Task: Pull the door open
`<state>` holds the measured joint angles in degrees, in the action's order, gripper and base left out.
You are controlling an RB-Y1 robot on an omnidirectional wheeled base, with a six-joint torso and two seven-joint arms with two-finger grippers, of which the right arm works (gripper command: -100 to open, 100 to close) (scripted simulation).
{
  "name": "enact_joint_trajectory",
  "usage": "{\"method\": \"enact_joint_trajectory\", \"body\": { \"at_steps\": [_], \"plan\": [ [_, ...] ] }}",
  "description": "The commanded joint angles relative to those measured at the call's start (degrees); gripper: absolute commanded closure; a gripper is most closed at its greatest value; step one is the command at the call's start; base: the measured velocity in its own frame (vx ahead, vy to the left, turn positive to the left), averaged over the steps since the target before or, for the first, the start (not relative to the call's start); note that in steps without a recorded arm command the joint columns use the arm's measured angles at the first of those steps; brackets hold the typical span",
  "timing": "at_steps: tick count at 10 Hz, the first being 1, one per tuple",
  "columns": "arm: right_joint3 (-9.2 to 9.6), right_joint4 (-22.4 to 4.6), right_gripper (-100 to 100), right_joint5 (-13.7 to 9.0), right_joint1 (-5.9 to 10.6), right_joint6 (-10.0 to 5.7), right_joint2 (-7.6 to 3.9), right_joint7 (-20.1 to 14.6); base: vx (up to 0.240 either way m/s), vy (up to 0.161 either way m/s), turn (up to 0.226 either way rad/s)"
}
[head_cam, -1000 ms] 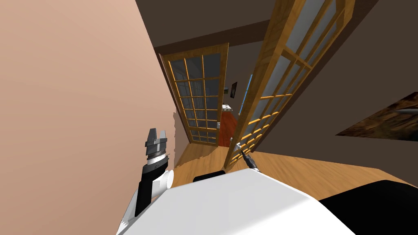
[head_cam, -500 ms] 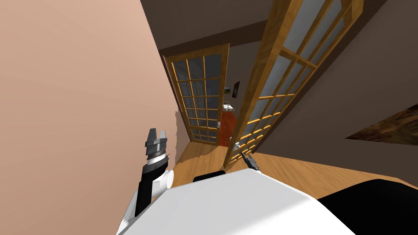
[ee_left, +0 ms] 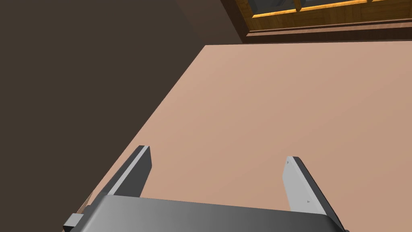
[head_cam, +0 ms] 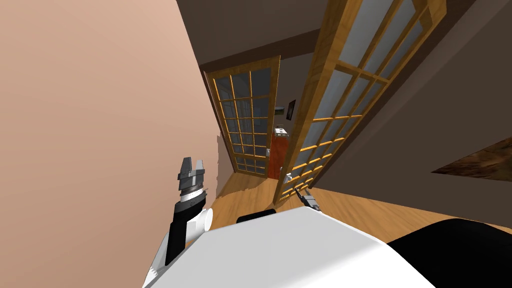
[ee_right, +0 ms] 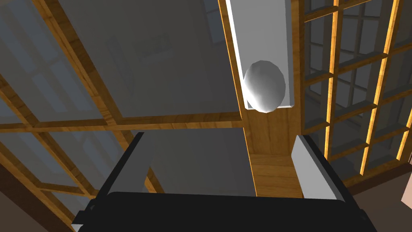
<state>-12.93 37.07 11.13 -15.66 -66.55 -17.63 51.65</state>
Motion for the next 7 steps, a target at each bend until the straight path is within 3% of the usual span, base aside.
{"method": "enact_joint_trajectory", "body": {
  "at_steps": [1, 5, 6, 7],
  "plan": [
    [0.60, 0.39, -100, 1.57, -1.01, -2.37, -0.65, 2.86, -0.064, -0.045, 0.099],
    [1.82, 1.54, -100, 4.77, -3.20, -6.65, -2.17, 7.72, -0.073, -0.060, 0.079],
    [2.00, 1.70, -100, 5.24, -3.53, -7.25, -2.39, 8.35, -0.055, -0.030, 0.048],
    [1.88, 2.11, -100, 4.91, -3.52, -6.41, -2.19, 7.74, -0.023, -0.012, 0.006]
  ]
}}
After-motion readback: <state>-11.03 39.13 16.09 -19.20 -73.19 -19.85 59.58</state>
